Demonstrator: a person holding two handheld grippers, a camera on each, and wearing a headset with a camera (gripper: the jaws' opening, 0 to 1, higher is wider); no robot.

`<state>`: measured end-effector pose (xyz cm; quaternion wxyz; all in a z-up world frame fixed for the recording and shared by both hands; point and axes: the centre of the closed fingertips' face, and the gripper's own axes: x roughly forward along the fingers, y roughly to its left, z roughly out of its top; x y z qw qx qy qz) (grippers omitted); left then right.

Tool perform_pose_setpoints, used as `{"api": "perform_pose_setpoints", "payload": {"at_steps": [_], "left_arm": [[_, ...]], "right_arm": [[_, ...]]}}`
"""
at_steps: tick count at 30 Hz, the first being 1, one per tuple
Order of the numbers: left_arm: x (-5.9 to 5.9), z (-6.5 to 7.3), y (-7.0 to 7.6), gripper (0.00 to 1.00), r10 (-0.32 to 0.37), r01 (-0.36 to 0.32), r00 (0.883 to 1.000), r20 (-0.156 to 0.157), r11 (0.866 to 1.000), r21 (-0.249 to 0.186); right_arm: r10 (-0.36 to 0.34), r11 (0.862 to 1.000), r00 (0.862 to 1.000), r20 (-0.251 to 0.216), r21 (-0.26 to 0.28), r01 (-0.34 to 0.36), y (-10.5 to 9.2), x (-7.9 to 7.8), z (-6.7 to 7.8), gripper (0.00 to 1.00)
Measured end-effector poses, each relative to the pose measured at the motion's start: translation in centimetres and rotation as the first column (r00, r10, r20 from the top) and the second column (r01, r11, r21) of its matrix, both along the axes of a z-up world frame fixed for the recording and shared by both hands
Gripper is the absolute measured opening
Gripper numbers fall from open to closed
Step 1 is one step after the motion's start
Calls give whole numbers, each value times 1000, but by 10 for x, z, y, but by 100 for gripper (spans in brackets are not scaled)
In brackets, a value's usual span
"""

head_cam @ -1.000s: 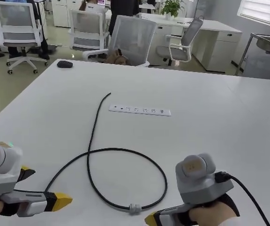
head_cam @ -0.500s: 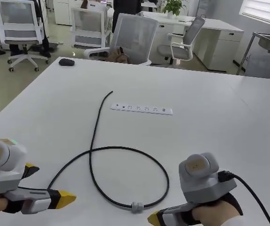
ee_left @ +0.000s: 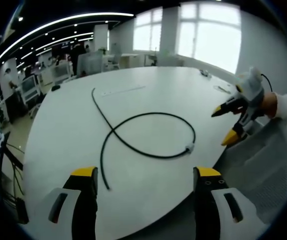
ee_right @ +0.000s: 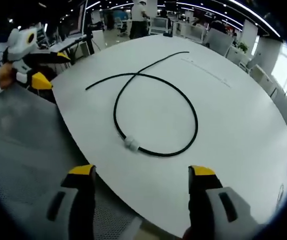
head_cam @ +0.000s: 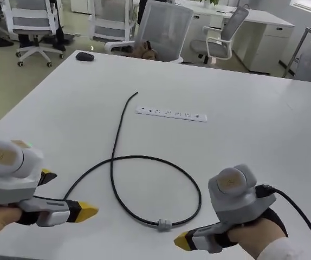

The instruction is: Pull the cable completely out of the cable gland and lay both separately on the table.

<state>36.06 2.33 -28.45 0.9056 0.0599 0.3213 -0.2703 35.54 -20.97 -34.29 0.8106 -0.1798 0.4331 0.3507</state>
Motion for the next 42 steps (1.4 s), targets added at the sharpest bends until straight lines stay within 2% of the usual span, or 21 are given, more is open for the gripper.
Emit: {"api": "perform_pose_setpoints", "payload": {"at_steps": [1,3,4,6,8,9,11,14,15,16,18,20,21,24,26,28,32,36,37,39,42], "left_arm": [[0,0,0,79,-1,1,1000,2,1000,0],[0,0,0,79,-2,2,1000,2,1000,-2],[0,0,0,79,-2,2,1000,3,1000,-3],[0,1,0,78,-4,4,1000,4,1000,-4],[0,0,-1,78,-10,10,1000,4,1000,-2],[0,0,-1,78,-10,10,1000,3,1000,0],[0,0,-1,78,-13,13,1000,4,1000,1],[-1,-1,-1,77,-18,18,1000,3,1000,6],[-1,-1,-1,77,-19,19,1000,3,1000,7],[-1,-2,-1,76,-21,21,1000,4,1000,9],[-1,-2,-1,76,-24,24,1000,5,1000,11],[-1,-2,-1,75,-25,25,1000,6,1000,14],[-1,-2,-2,75,-26,26,1000,6,1000,13],[-1,-3,-2,75,-30,30,1000,4,999,16],[-1,-4,-2,75,-33,33,999,3,999,16],[-1,-4,-3,75,-35,35,999,-1,999,13],[-2,-5,-5,74,-43,43,999,-7,999,13],[-3,-6,-5,74,-46,46,999,-11,999,13],[-3,-6,-6,74,-46,46,999,-13,999,12],[-3,-7,-6,74,-47,47,999,-14,999,11],[-4,-8,-6,73,-51,51,998,-21,999,12]], "right_arm": [[23,1000,1000,6,7,-23,-1,2,-1,77],[83,996,994,67,7,-84,0,11,0,69],[114,993,987,110,-2,-115,-1,16,1,67],[208,978,969,137,-32,-205,1,16,-2,62],[296,955,935,196,-33,-296,10,20,0,55],[359,933,909,211,-41,-358,15,18,-2,51],[423,905,876,233,-61,-421,21,20,-6,48],[485,871,847,217,-38,-490,32,18,-15,44],[486,871,847,216,-36,-490,33,19,-18,42],[498,863,841,210,-29,-504,36,20,-23,41],[507,857,839,197,-16,-514,39,22,-31,35],[515,854,837,183,-23,-520,40,24,-40,31],[529,845,827,188,-25,-535,41,25,-44,29],[556,825,809,192,-4,-566,47,24,-50,28],[566,818,802,192,-6,-576,49,25,-53,27],[566,818,802,193,-8,-575,49,29,-57,24],[540,829,818,195,40,-557,50,32,-60,19],[559,810,804,202,73,-581,54,26,-61,12],[559,810,809,183,91,-580,54,23,-62,11],[551,813,811,196,96,-575,54,26,-62,12],[542,816,819,189,115,-567,55,26,-63,13]]}}
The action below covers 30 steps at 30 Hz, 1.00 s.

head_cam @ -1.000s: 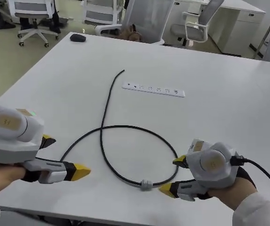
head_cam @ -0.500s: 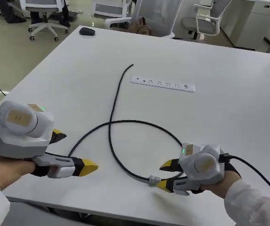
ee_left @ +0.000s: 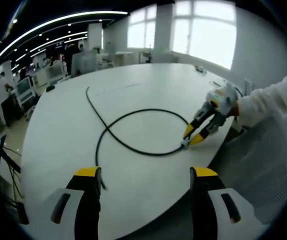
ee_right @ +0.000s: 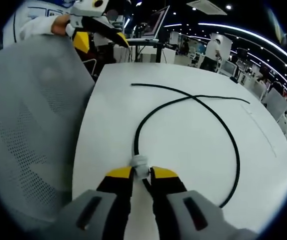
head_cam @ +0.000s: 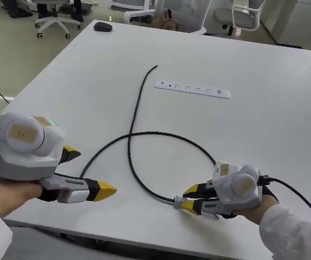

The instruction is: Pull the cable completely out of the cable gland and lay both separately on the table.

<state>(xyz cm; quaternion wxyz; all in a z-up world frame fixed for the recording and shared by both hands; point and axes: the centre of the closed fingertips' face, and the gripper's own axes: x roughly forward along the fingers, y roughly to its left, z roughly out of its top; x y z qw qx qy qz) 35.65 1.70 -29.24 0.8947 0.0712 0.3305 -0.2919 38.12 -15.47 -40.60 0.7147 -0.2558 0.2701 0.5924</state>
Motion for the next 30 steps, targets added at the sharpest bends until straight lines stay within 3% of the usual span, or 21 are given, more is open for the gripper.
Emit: {"api": "perform_pose_setpoints", "payload": {"at_steps": [4,10,14,18,22,27,30], "left_arm": [[0,-1,0,73,1,-1,1000,-5,1000,-4],[1,-1,3,72,13,-13,1000,-8,1000,-6],[2,2,1,71,5,-5,1000,15,1000,-11],[4,9,-3,69,-6,7,999,43,1000,-25],[4,19,-10,66,-31,35,996,88,999,-41],[4,44,-28,60,-95,112,978,186,990,-83],[0,55,-41,57,-131,156,970,204,982,-111]], "right_arm": [[45,998,999,9,-34,-45,2,-5,-10,14],[26,999,1000,11,-30,-26,3,-3,-10,13],[13,999,1000,23,-41,-13,0,-3,-2,12],[12,1000,999,50,5,-12,4,-4,25,11],[14,997,996,86,70,-20,11,-6,64,11],[44,993,988,149,101,-60,20,-11,108,10],[62,990,981,182,114,-83,24,-15,126,10]]}}
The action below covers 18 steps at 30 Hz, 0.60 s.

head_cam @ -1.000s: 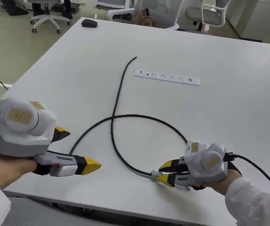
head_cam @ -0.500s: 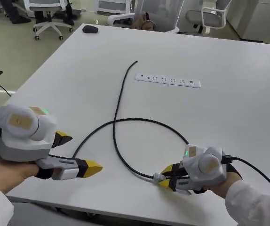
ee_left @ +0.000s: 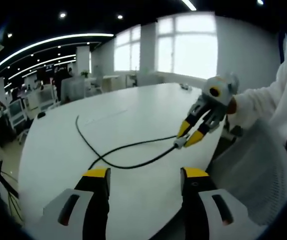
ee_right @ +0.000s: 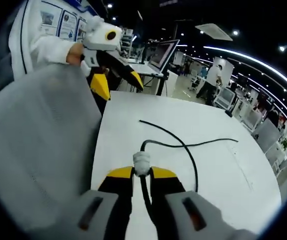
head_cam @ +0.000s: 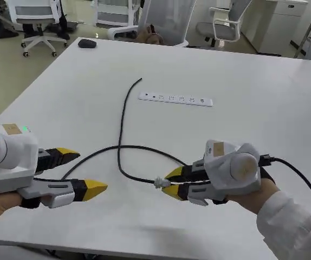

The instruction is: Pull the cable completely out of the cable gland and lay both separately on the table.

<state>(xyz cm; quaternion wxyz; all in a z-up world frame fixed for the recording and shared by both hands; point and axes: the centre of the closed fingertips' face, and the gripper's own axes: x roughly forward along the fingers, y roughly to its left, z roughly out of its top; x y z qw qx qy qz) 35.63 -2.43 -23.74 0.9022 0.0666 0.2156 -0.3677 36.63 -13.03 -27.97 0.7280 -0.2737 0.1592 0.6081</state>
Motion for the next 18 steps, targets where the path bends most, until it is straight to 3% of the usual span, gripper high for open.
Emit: {"api": "perform_pose_setpoints", "payload": {"at_steps": [3,7,8,9,11,14,18], "left_arm": [[-5,13,-17,53,-81,82,996,29,996,-18],[-9,32,-39,46,-183,187,979,90,981,-46],[-9,35,-42,46,-204,209,973,105,977,-46],[-10,40,-49,45,-245,252,961,132,967,-40],[-12,46,-55,43,-284,295,947,152,954,-50],[-14,56,-60,41,-308,325,936,171,942,-86],[-22,77,-71,38,-372,406,900,227,906,-122]], "right_arm": [[43,999,997,58,30,-45,9,-7,24,10],[81,992,992,98,85,-89,17,-17,50,10],[86,991,991,104,95,-96,17,-19,55,10],[97,988,989,115,110,-109,18,-21,63,10],[108,983,986,123,137,-125,20,-25,73,9],[130,971,982,140,184,-155,19,-33,93,10],[156,956,974,166,223,-191,19,-43,111,10]]}}
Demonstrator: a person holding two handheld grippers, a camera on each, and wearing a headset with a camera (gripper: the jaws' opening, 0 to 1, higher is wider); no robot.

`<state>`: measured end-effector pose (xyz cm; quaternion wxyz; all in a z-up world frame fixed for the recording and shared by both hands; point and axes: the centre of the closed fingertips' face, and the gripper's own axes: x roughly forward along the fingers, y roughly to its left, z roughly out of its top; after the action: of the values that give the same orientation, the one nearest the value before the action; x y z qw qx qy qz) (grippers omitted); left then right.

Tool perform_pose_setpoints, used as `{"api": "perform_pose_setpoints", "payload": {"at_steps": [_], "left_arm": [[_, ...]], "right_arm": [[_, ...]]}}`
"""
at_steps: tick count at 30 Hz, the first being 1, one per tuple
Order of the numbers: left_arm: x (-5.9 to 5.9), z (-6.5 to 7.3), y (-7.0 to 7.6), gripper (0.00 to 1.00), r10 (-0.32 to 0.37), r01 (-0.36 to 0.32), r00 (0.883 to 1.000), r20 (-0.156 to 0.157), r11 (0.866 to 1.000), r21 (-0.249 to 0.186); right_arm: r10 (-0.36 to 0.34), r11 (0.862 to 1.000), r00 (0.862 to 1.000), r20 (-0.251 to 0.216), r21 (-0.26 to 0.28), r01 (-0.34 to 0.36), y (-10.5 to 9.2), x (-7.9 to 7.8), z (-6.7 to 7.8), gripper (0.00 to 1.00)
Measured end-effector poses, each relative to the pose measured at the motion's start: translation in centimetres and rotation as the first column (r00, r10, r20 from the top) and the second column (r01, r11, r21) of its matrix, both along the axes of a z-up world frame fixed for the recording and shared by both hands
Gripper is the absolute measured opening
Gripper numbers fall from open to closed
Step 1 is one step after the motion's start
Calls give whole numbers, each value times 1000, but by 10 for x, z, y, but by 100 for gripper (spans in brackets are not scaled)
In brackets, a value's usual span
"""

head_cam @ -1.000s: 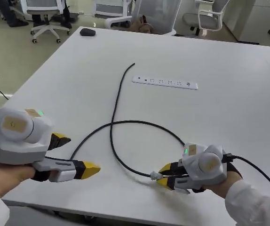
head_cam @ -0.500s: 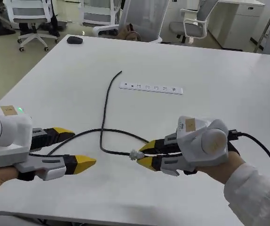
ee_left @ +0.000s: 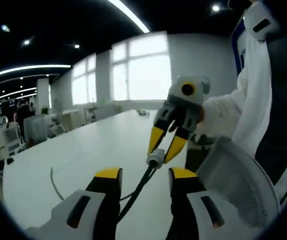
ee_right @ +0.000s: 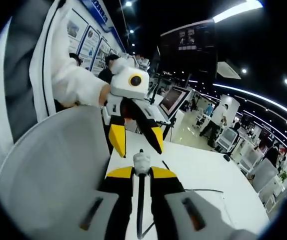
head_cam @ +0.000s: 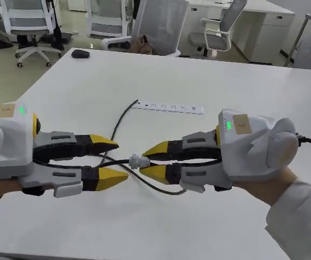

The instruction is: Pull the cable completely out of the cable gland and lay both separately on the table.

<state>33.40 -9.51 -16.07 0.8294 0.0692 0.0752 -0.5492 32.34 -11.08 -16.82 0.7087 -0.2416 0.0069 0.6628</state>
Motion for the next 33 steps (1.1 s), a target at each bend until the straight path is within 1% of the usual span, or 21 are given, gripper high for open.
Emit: {"api": "perform_pose_setpoints", "payload": {"at_steps": [1,3,5,8,9,10,11,14,17,19,20,22,23,24,25,27,28,30,31,32,33], "left_arm": [[-4,7,-4,36,-28,28,1000,1,999,-34],[-10,15,-9,32,-67,67,998,-1,995,-71],[-14,18,-11,27,-92,92,996,11,993,-78],[-19,20,-13,19,-117,117,993,10,990,-84],[-21,22,-13,18,-120,121,993,17,989,-85],[-23,24,-13,17,-125,128,991,37,988,-88],[-25,25,-13,15,-127,130,991,38,988,-89],[-27,30,-14,15,-134,138,990,48,985,-105],[-30,31,-15,15,-142,147,988,53,984,-104],[-31,33,-15,16,-141,146,989,55,983,-107],[-30,34,-15,16,-138,145,988,61,983,-110],[-30,37,-16,16,-138,146,988,70,983,-115],[-31,38,-16,16,-138,146,988,76,982,-117],[-30,41,-16,16,-136,146,987,90,981,-124],[-31,43,-16,17,-137,148,986,90,980,-130],[-32,45,-17,17,-140,152,986,94,979,-137],[-32,47,-17,17,-145,157,985,89,977,-148],[-32,49,-15,17,-151,160,987,62,972,-174],[-32,49,-15,17,-152,159,987,57,971,-178],[-33,50,-15,17,-155,159,987,38,969,-188],[-33,50,-15,17,-156,153,988,-1,966,-210]], "right_arm": [[12,1000,1000,2,12,-12,1,-4,5,10],[26,999,1000,15,32,-26,2,-9,14,10],[42,998,999,19,53,-43,4,-14,21,10],[53,996,998,28,66,-55,5,-18,28,10],[56,996,998,28,67,-58,4,-18,29,10],[61,995,998,32,72,-63,4,-19,31,10],[63,995,998,30,74,-65,4,-19,32,10],[89,991,996,9,98,-89,4,-23,37,10],[109,990,994,-7,91,-108,4,-26,39,10],[118,989,993,-29,93,-115,4,-26,41,10],[121,989,992,-36,95,-117,4,-26,42,10],[128,987,989,-68,102,-120,4,-26,45,10],[128,987,988,-82,108,-119,3,-25,47,10],[131,986,987,-90,115,-120,3,-25,48,10],[137,985,984,-117,122,-123,3,-27,50,10],[141,984,982,-123,124,-126,3,-27,51,10],[146,983,982,-123,127,-130,3,-28,52,10],[149,982,981,-125,134,-133,3,-29,54,10],[150,982,981,-124,134,-133,3,-29,54,10],[151,982,981,-119,131,-135,4,-30,54,10],[150,982,982,-112,128,-135,4,-30,54,10]]}}
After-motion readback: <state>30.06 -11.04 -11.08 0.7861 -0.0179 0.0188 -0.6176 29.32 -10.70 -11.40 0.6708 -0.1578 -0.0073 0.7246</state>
